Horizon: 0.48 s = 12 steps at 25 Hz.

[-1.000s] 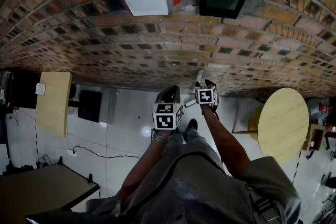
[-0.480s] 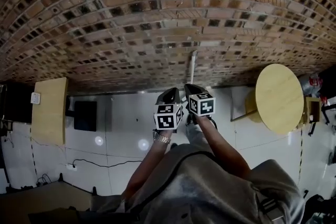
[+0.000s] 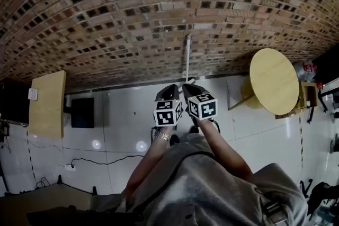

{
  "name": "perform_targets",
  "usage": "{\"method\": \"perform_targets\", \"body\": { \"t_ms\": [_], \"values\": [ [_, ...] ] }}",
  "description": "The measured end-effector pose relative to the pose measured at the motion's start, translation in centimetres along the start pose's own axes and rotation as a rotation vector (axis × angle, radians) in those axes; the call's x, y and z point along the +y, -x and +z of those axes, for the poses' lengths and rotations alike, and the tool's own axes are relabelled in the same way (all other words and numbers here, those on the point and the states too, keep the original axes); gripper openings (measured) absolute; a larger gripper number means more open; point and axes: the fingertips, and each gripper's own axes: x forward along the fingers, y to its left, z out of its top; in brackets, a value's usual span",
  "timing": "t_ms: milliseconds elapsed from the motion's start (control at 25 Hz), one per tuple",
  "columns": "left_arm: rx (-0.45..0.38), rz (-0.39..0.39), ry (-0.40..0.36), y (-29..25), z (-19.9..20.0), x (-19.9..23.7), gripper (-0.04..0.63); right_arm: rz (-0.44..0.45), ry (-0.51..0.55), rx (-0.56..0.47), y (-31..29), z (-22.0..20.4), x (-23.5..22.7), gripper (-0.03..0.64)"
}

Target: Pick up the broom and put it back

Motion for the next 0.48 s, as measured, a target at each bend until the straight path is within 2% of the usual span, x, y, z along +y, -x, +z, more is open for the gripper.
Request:
{"method": "perform_targets", "body": {
  "t_ms": [280,480],
  "values": [
    [-0.022,-0.005,-0.034,-0.5,1.3,-3.5,0.005,-0.005,0.015,-0.028,3.2,1.0,-1.7,0.0],
    [0.01,-0.021,-0.071,-1.5,-0.1,-6.3,0.005,-0.01,-0.014,-0.029,4.8,0.6,-3.8,0.0]
  ]
}}
